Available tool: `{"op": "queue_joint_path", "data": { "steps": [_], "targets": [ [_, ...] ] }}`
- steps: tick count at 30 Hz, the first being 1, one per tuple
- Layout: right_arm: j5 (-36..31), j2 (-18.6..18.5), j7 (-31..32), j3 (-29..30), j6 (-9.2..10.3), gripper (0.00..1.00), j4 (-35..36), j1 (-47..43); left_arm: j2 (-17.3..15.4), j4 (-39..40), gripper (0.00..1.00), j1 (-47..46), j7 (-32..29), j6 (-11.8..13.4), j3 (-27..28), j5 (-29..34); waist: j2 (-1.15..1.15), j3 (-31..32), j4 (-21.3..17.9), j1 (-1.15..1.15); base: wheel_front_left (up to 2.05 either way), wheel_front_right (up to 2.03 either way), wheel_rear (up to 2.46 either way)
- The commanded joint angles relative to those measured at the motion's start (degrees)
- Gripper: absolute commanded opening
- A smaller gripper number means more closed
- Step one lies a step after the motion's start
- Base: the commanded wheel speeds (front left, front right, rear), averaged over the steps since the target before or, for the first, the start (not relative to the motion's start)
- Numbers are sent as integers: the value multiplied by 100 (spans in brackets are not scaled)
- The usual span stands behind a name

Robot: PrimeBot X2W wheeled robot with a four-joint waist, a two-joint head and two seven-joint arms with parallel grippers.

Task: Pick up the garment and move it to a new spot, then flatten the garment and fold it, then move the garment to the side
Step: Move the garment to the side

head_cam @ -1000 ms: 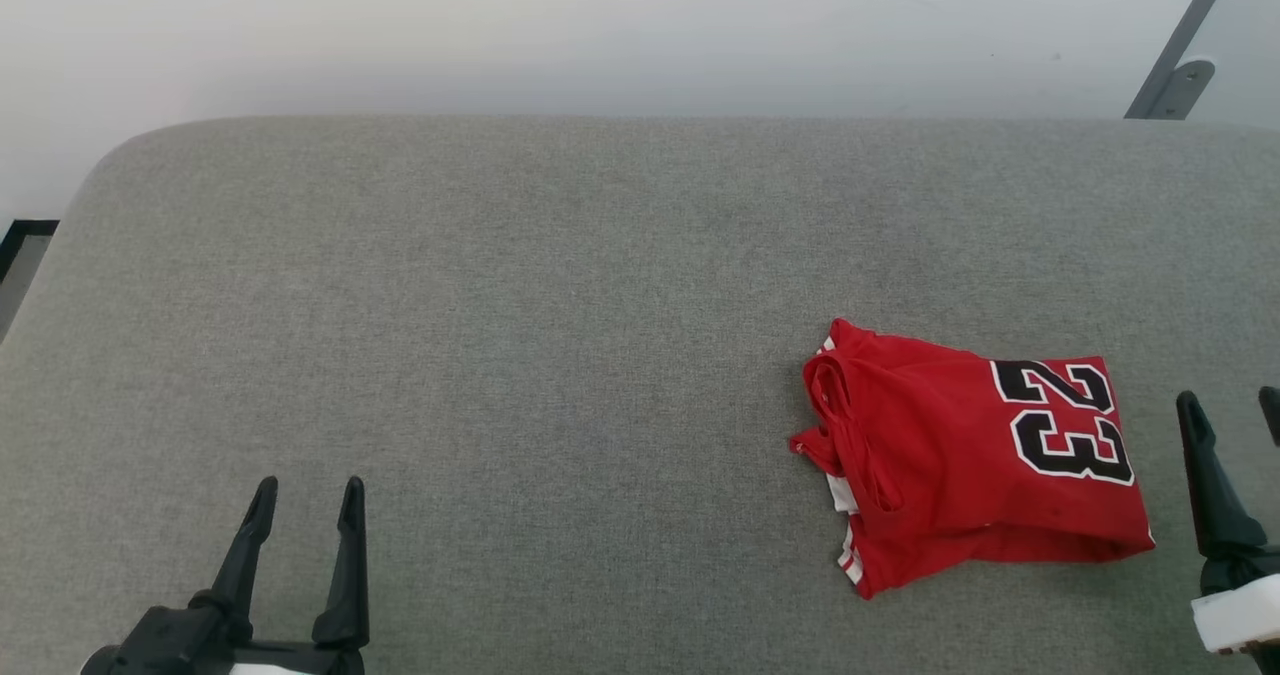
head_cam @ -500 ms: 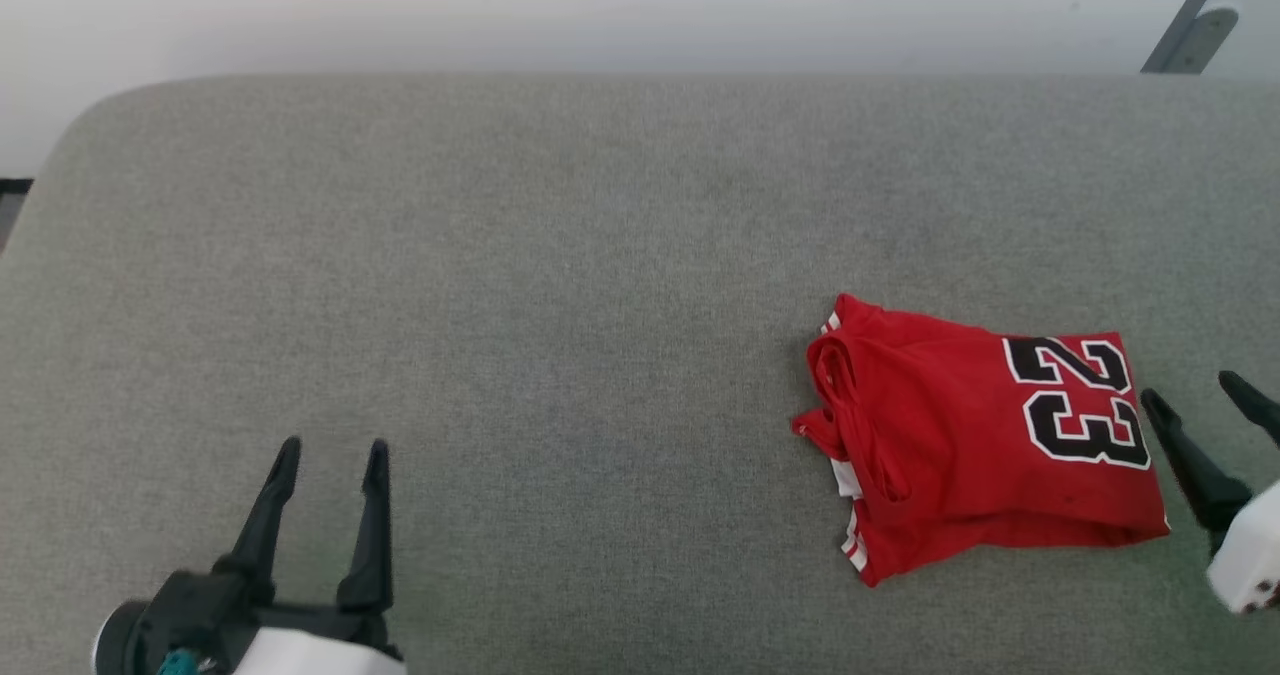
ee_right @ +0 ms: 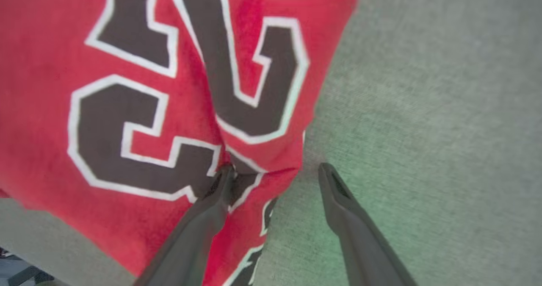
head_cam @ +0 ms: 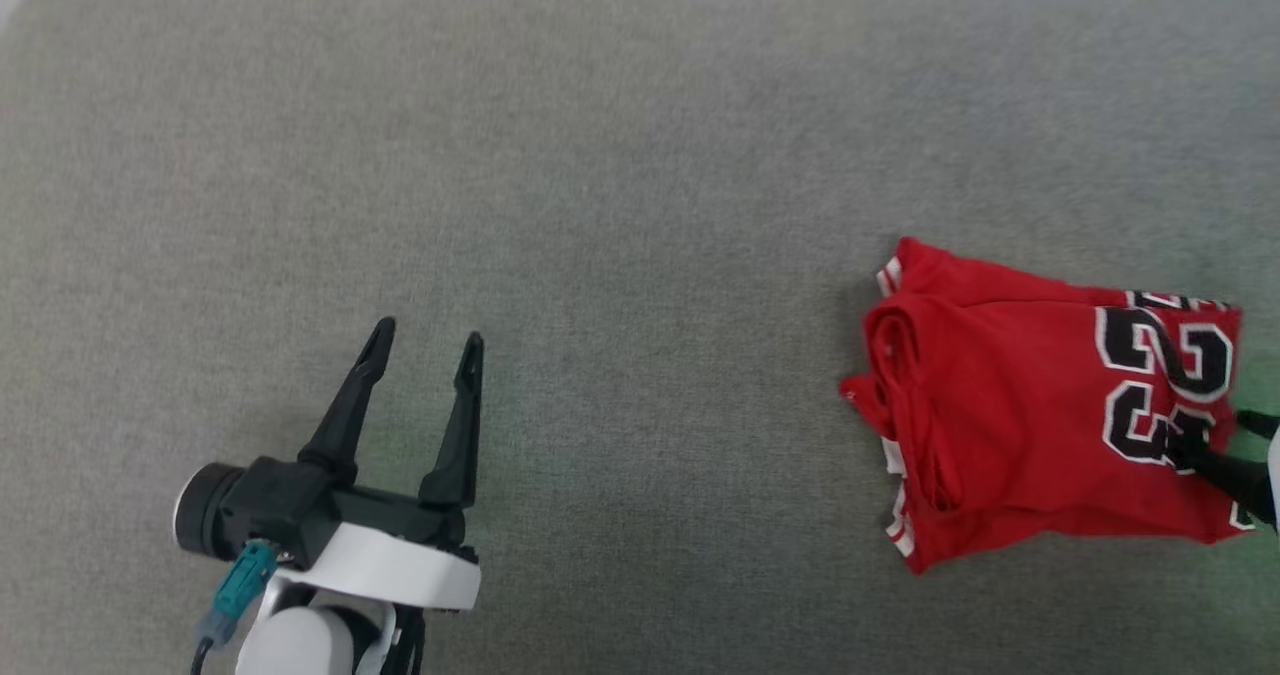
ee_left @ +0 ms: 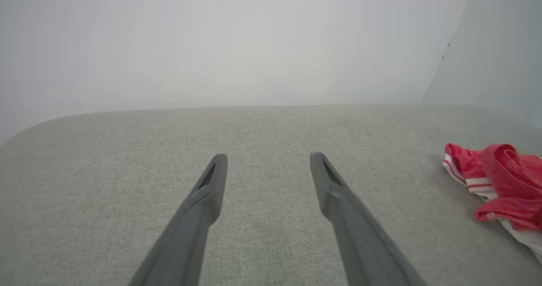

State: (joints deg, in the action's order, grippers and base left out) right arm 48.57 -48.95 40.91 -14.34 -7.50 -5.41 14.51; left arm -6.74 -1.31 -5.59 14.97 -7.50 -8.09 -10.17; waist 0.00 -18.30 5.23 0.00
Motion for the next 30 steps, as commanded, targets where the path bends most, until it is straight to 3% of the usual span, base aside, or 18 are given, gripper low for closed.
{"op": "queue_joint_path", "data": {
  "steps": [1, 3, 4, 5, 6, 7, 8, 15, 21, 30],
  "targets": [
    [138, 23, 215, -66, 3, 100, 64, -2, 23, -20, 100, -161, 30, 4, -37, 33, 0, -258, 141, 0, 0, 0, 0],
    [235, 75, 297, -139, 2, 100, 128, -63, 36, -40, 100, -231, 30, 4, -58, 36, 0, -352, 162, 0, 0, 0, 0],
    [266, 106, 309, -176, 1, 90, 151, -104, 40, -49, 100, -267, 30, 4, -68, 36, 0, -387, 162, 0, 0, 0, 0],
    [279, 128, 285, -208, 1, 58, 179, -123, 37, -52, 100, -289, 30, 4, -67, 35, 0, -421, 154, 0, 0, 0, 0],
    [305, 175, 231, -202, 2, 19, 174, -140, 25, -70, 100, -314, 30, 4, -71, 36, 0, -446, 141, 0, 0, 0, 0],
    [305, 175, 231, -202, 2, 19, 174, -140, 25, -70, 100, -314, 30, 4, -71, 36, 0, -446, 141, 0, 0, 0, 0],
    [320, 217, 204, -195, 2, 0, 155, -158, 7, -82, 100, -344, 30, 4, -75, 42, 0, -466, 119, 0, 0, 0, 0],
    [236, 348, -416, 202, 23, 0, -63, 11, -163, -59, 100, -539, 30, 4, -103, 87, 0, -594, -283, 0, 0, 0, 0],
    [299, 146, -1210, 1051, 6, 0, -283, 182, -400, 86, 100, -1045, 30, 4, -199, 74, 0, -1038, -920, 0, 0, 0, 0],
    [-126, -51, -2162, 2055, 5, 0, -1506, 921, -818, 397, 100, -2284, 30, 4, -517, 130, 0, -1920, -1497, 0, 0, 0, 0]
  ]
}}
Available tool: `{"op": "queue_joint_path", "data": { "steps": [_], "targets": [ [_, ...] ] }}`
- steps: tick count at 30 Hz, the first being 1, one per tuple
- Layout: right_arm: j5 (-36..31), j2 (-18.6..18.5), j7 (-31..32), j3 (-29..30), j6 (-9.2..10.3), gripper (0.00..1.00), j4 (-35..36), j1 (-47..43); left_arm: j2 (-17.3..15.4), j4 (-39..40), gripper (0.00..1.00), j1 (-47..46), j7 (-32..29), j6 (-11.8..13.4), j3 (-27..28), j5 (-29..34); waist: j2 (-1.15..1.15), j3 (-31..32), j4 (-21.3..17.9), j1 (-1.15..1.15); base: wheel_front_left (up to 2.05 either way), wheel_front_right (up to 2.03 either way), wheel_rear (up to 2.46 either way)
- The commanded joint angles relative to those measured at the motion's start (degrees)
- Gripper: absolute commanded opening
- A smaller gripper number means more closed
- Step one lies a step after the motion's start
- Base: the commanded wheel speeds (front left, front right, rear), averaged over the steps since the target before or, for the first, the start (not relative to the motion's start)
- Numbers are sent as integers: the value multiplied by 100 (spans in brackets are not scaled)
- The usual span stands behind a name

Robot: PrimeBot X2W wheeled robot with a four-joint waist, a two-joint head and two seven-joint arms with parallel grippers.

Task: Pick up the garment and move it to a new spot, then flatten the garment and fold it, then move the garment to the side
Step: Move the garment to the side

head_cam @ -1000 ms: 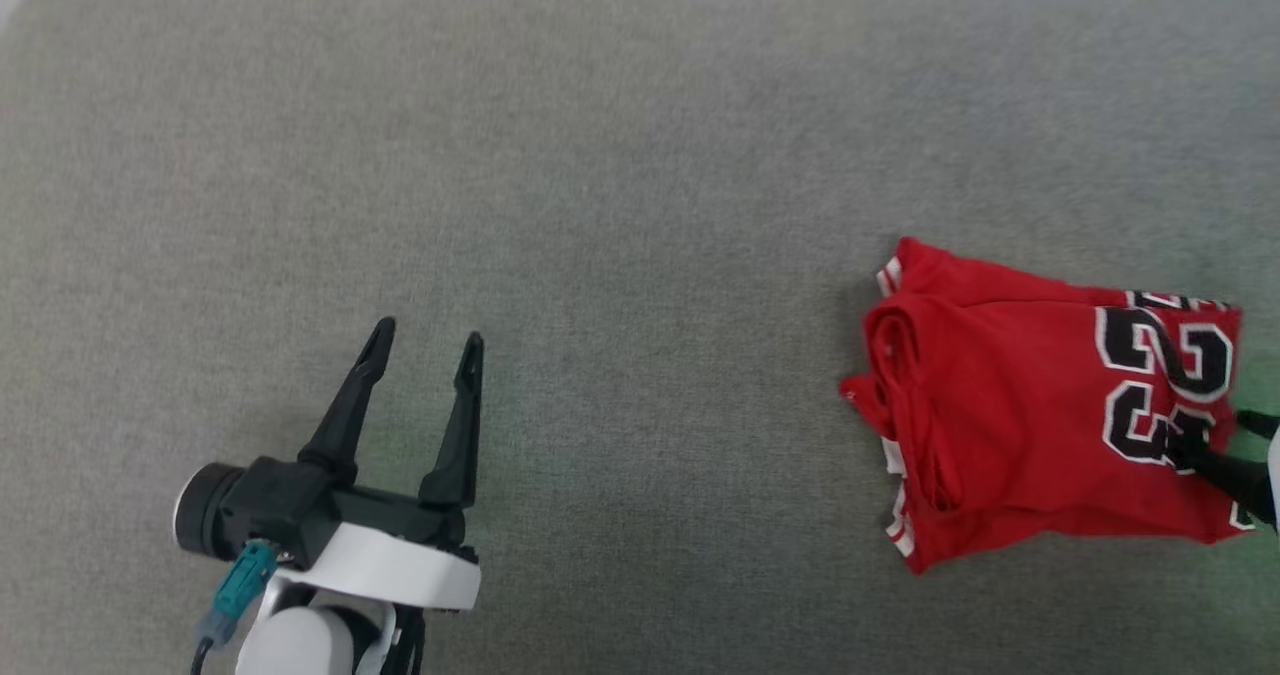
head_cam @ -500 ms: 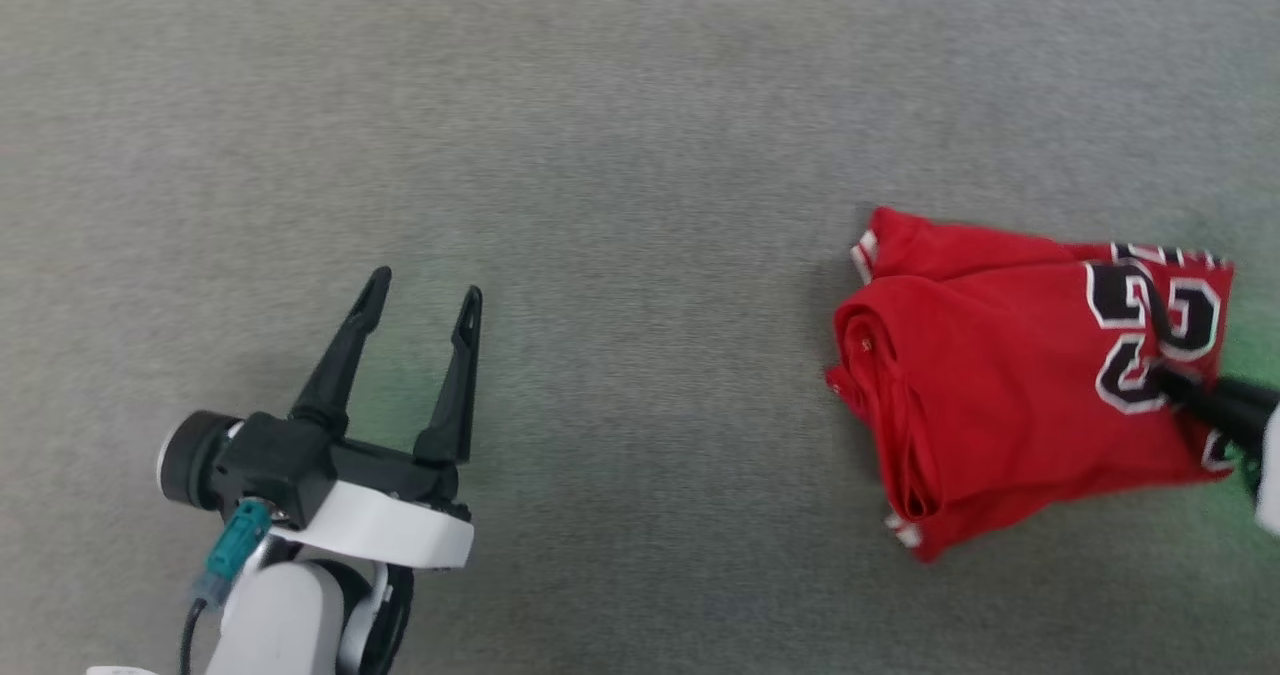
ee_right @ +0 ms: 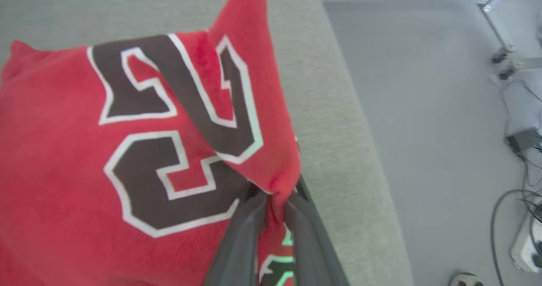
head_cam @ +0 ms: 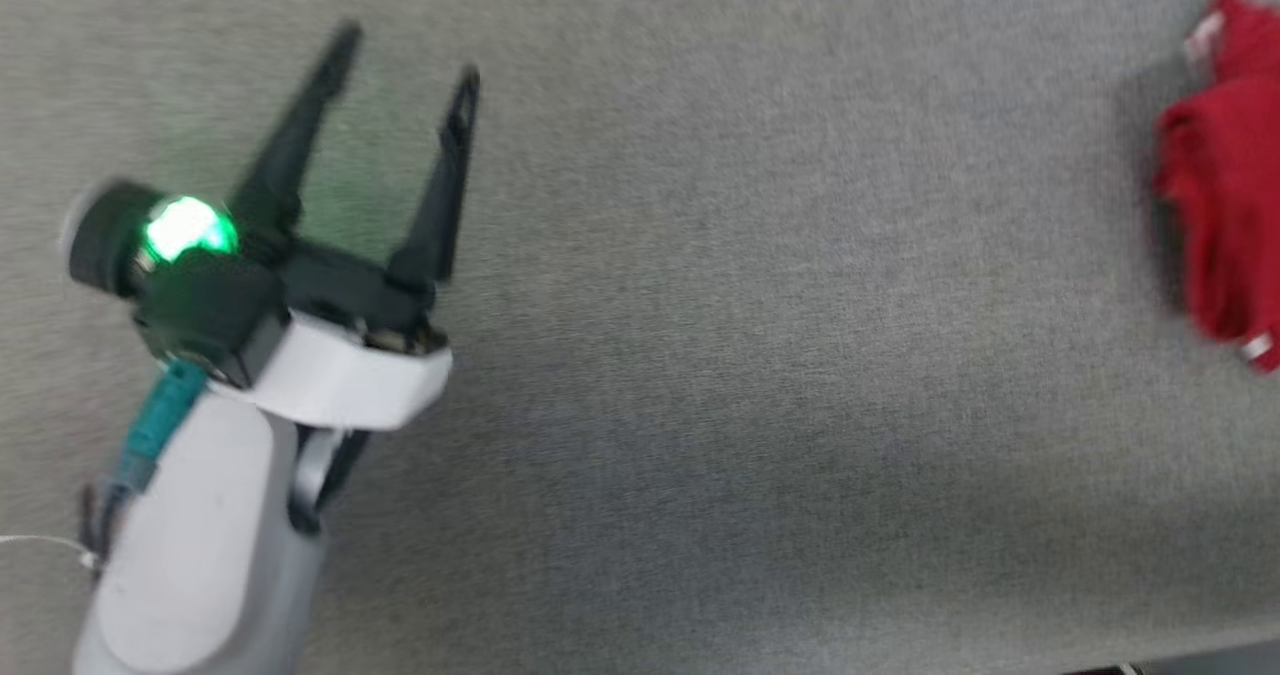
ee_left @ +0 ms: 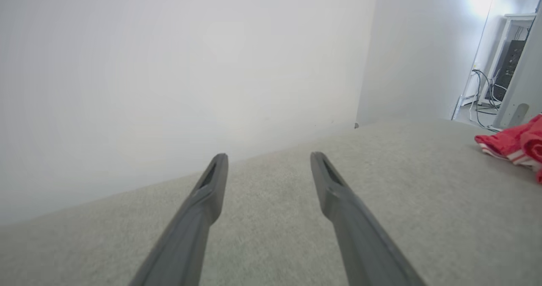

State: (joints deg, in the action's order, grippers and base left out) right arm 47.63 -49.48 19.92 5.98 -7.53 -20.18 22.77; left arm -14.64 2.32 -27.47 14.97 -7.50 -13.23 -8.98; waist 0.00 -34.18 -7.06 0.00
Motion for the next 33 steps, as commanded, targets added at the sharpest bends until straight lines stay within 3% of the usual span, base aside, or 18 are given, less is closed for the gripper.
{"op": "queue_joint_path", "data": {
  "steps": [1, 10, 17, 19, 20, 26, 33],
  "targets": [
    [-119, 20, -188, 97, 9, 0, -227, 243, -93, 92, 100, -205, 30, 4, -16, 26, 0, -426, -314, 0, 0, 0, 0],
    [-1200, 257, -1386, 376, 9, 0, -2168, 1670, -469, 460, 100, -903, 30, 4, -57, 138, 0, -933, -445, 0, 0, 0, 0],
    [-1943, 622, -2177, 391, 8, 0, -3326, 2614, -500, 508, 100, -940, 30, 4, -87, 164, 0, -1010, -472, 0, 0, 0, 0],
    [-2092, 669, -2387, 379, 9, 34, -3580, 2778, -483, 472, 100, -868, 30, 4, -55, 157, 0, -975, -470, 0, 0, 0, 0],
    [-2128, 722, -2475, 363, 8, 100, -3699, 2846, -477, 449, 100, -826, 30, 4, -36, 153, 0, -943, -469, 0, 0, 0, 0],
    [-2313, 806, -2846, 143, 8, 100, -4040, 2980, -393, 348, 100, -616, 31, 4, 3, 160, 0, -659, -410, 0, 0, 0, 0],
    [-2250, 989, -3120, -516, 8, 100, -3863, 2691, 16, 113, 100, 4, 31, 4, 264, 22, 0, 106, -137, 0, 0, 0, 0]
  ]
}}
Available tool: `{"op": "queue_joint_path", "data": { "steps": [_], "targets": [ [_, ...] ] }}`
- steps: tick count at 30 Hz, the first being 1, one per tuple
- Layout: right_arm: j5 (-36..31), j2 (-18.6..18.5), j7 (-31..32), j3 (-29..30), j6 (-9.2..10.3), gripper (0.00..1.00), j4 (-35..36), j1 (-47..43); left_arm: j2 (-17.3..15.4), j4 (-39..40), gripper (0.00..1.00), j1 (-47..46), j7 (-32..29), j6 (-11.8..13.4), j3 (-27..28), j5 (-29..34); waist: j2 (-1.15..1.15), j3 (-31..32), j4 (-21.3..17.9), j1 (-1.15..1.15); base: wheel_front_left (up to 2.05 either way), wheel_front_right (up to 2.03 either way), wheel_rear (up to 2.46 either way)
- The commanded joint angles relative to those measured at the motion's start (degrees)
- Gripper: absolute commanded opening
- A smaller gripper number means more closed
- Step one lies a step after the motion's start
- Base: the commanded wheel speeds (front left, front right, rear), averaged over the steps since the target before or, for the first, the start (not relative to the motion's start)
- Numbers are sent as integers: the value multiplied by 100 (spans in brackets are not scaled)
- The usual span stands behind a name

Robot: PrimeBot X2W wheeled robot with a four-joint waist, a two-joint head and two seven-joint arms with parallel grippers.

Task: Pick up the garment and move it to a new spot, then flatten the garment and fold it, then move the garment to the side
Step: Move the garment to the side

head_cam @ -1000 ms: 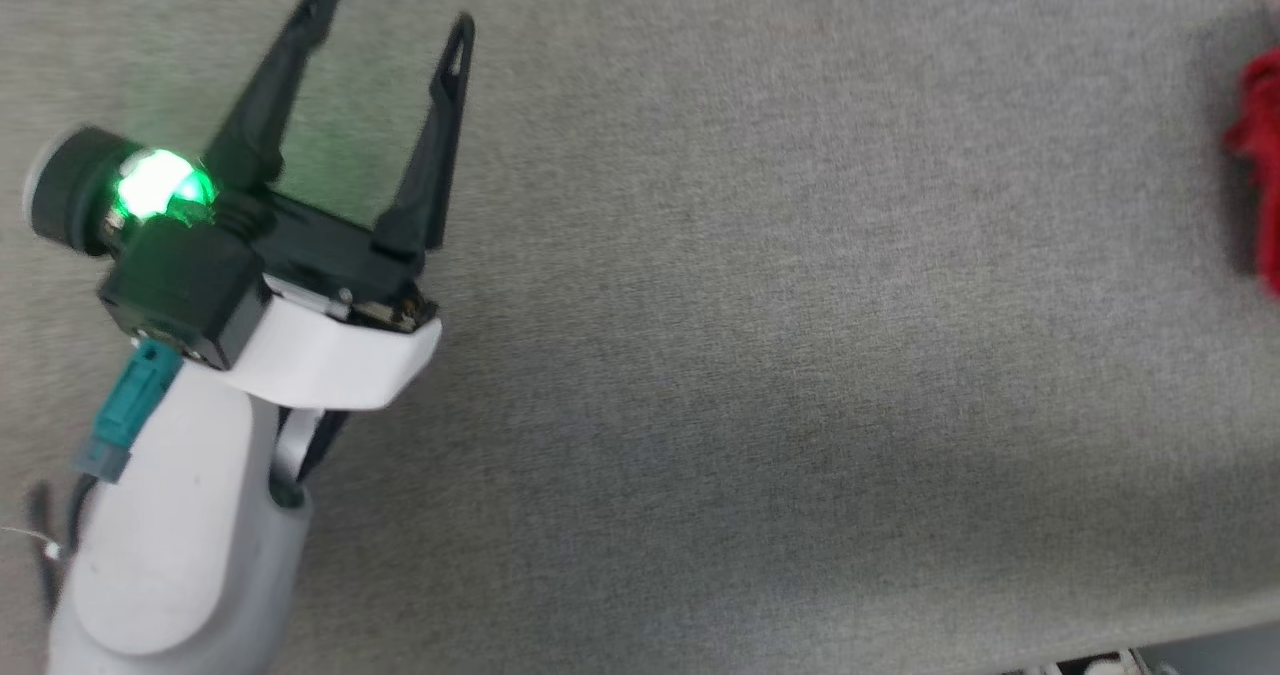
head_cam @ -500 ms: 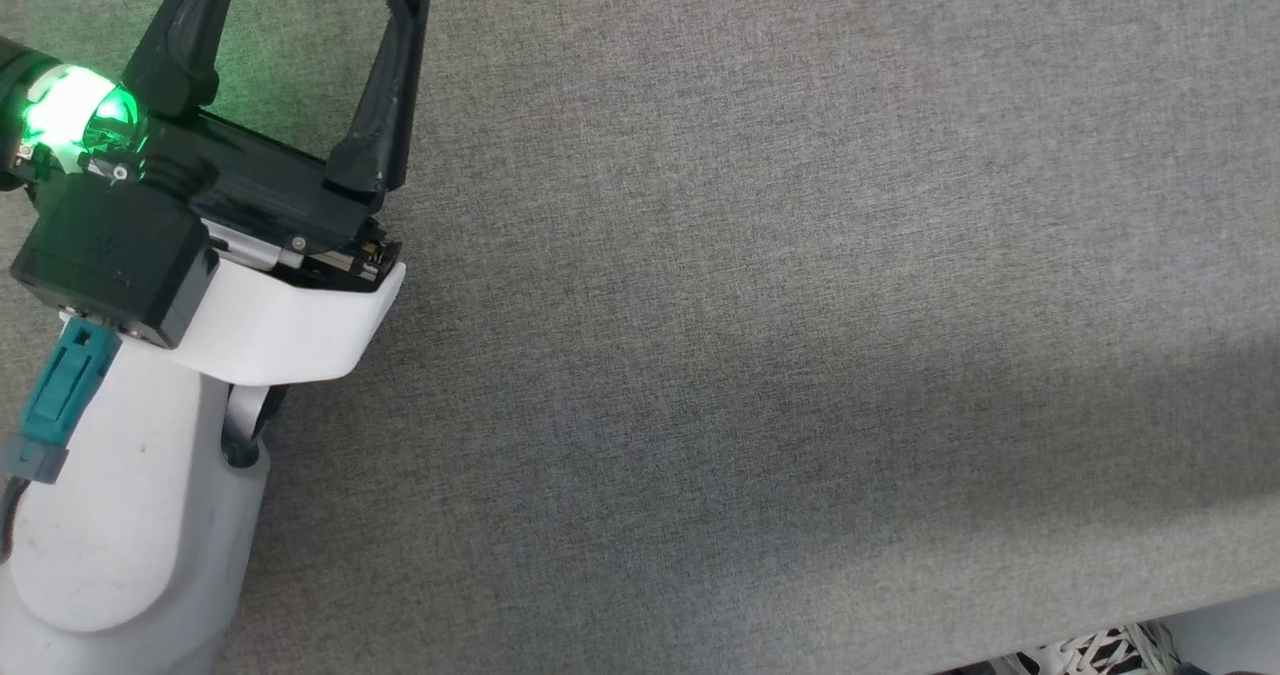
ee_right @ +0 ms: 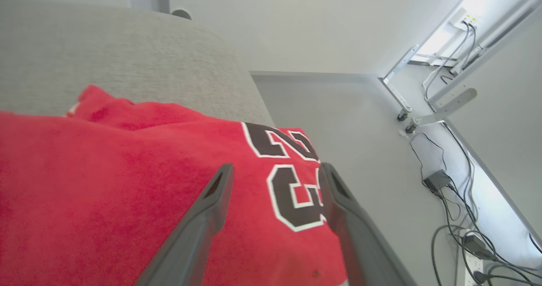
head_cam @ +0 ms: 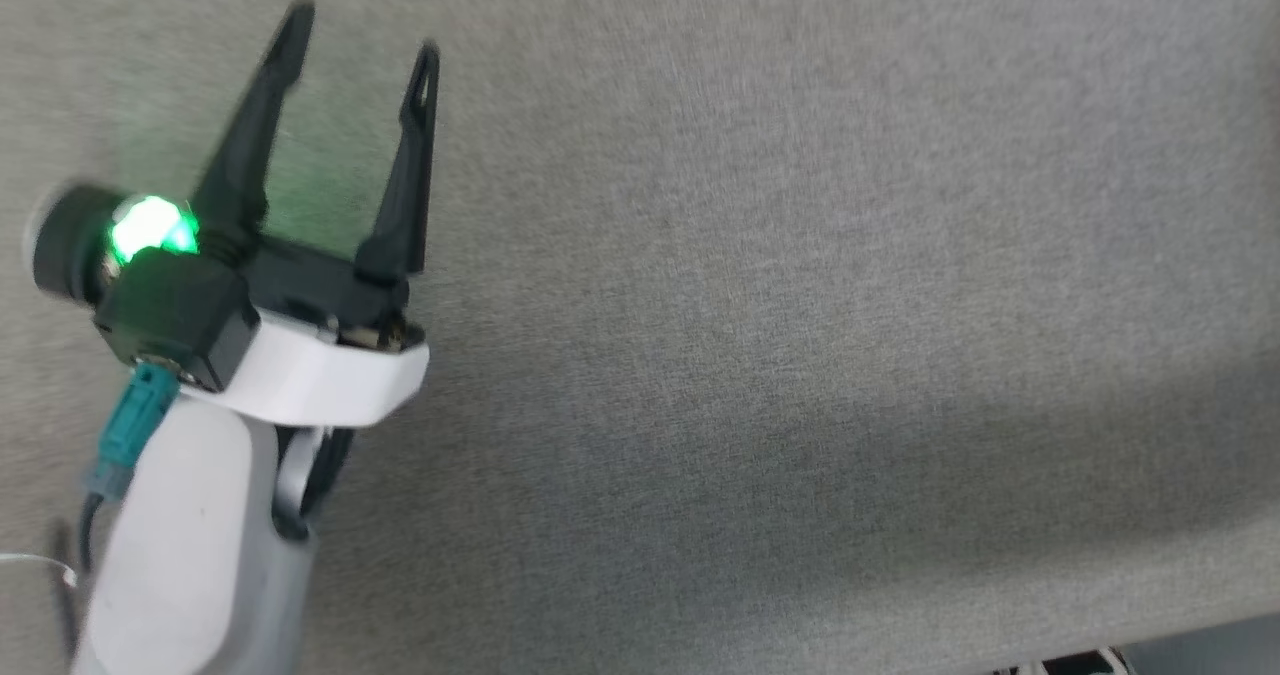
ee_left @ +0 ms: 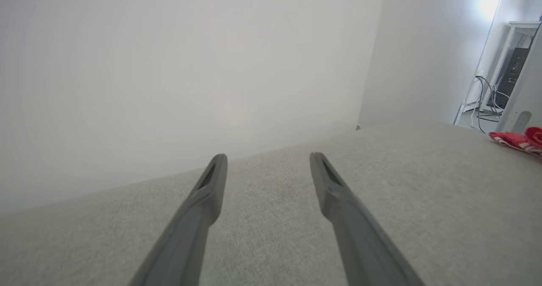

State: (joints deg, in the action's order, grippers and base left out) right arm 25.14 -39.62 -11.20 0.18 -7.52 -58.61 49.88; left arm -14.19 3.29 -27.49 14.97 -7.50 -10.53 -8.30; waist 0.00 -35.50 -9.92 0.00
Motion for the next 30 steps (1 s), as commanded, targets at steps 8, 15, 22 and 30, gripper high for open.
{"op": "queue_joint_path", "data": {
  "steps": [8, 15, 22, 30],
  "targets": [
    [61, 311, -375, -713, 6, 100, 891, -763, 404, -492, 100, 948, 31, 4, 440, -181, 0, 1223, 616, 0, 0, 0, 0],
    [9, 743, -398, -872, 6, 100, 1896, -1572, 645, -998, 100, 1590, 31, 4, 722, -368, 0, 1882, 1060, 0, 0, 0, 0],
    [-25, 1297, -401, -914, 6, 100, 2724, -2436, 756, -1123, 100, 2177, 31, 4, 855, -415, 0, 2518, 1360, 0, 0, 0, 0],
    [-38, 1714, -402, -633, 6, 100, 3525, -3363, 679, -964, 100, 2614, 31, 4, 942, -475, 0, 2941, 1521, 0, 0, 0, 0]
  ]
}}
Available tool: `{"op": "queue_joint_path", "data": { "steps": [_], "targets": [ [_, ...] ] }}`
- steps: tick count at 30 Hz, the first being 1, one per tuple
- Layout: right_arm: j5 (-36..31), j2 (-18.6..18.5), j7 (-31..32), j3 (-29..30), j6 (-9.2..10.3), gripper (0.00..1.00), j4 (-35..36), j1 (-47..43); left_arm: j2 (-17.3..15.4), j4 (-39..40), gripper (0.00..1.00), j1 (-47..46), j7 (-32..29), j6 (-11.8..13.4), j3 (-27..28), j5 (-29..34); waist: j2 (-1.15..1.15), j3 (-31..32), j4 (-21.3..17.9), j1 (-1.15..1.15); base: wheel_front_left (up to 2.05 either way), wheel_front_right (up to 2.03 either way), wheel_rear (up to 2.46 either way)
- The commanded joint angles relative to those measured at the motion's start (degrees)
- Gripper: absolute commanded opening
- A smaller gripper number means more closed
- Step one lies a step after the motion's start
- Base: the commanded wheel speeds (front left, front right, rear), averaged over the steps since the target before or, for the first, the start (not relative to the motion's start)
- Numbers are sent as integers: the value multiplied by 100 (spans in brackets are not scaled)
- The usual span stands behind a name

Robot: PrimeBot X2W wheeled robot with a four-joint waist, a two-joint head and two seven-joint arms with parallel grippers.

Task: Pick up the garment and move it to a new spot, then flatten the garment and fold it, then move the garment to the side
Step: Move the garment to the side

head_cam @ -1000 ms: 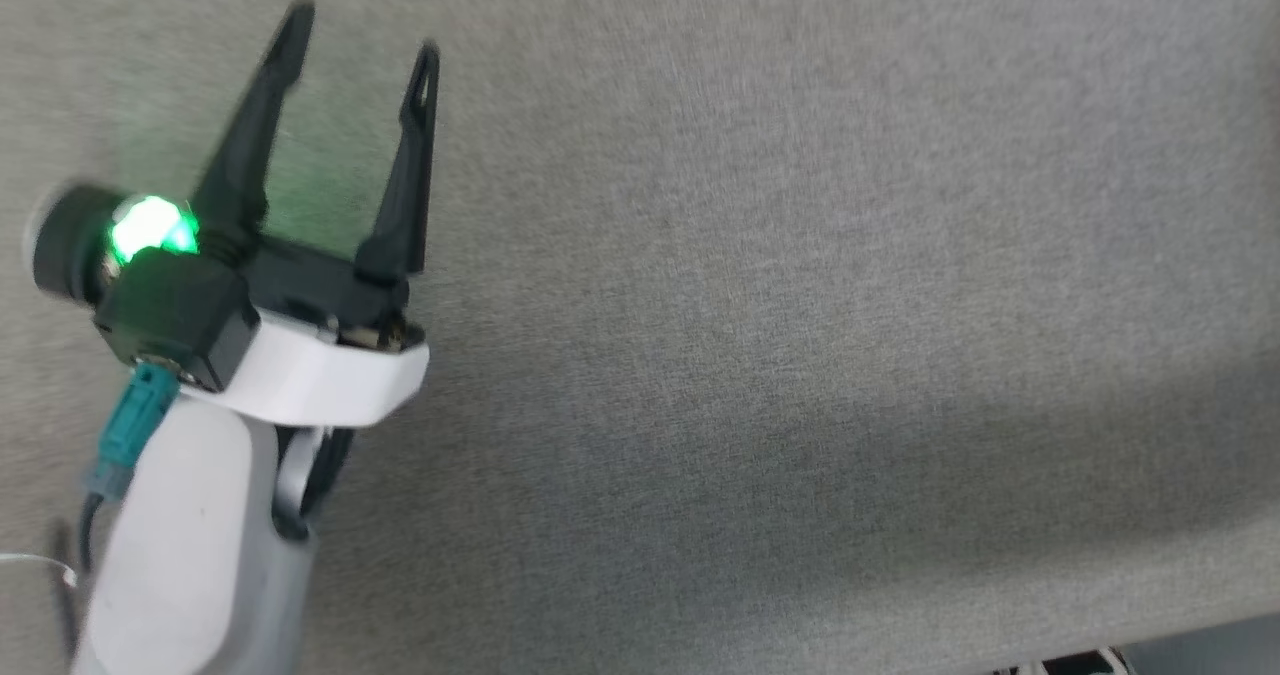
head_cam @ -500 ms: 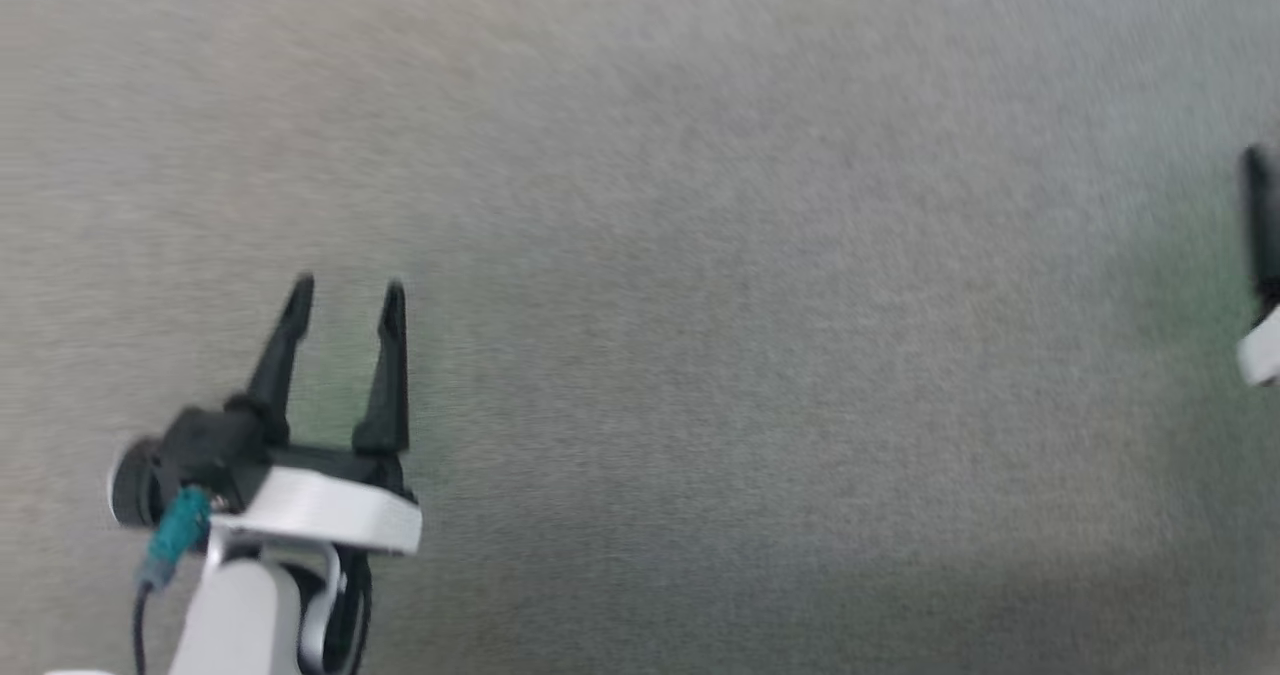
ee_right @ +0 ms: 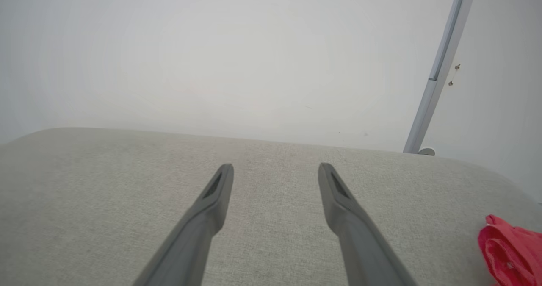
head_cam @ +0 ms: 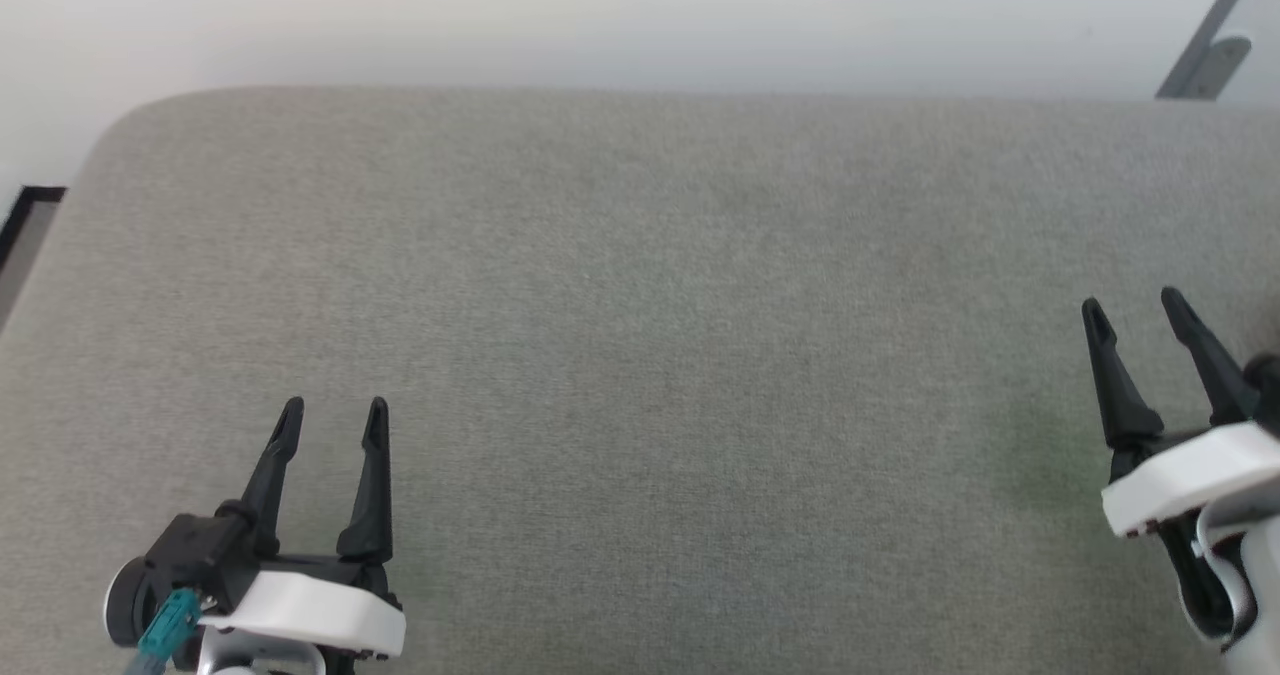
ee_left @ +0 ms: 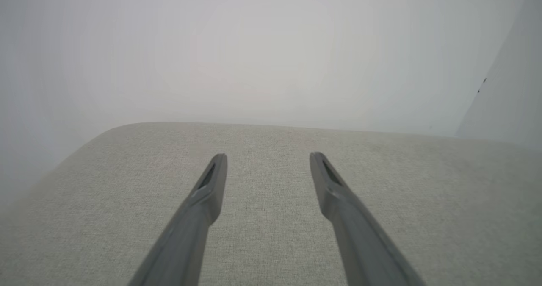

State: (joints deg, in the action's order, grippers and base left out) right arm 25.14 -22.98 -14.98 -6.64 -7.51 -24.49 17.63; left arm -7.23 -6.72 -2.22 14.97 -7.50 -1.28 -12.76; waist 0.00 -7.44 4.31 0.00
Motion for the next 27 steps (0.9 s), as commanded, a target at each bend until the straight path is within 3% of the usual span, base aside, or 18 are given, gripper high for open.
{"op": "queue_joint_path", "data": {
  "steps": [1, 16, 27],
  "targets": [
    [-20, 77, -24, 90, 5, 100, 232, -235, -26, 75, 100, 123, 31, 4, 24, -15, 0, 155, 105, 0, 0, 0, 0],
    [-168, 437, -7, 901, 4, 100, 1636, -1471, -72, 648, 100, 848, 31, 4, 234, -12, 0, 318, 72, 0, 0, 0, 0],
    [-260, 661, 184, 1281, 4, 100, 2183, -1856, -23, 853, 100, 983, 31, 4, 219, -1, 0, 257, 73, 0, 0, 0, 0]
  ]
}}
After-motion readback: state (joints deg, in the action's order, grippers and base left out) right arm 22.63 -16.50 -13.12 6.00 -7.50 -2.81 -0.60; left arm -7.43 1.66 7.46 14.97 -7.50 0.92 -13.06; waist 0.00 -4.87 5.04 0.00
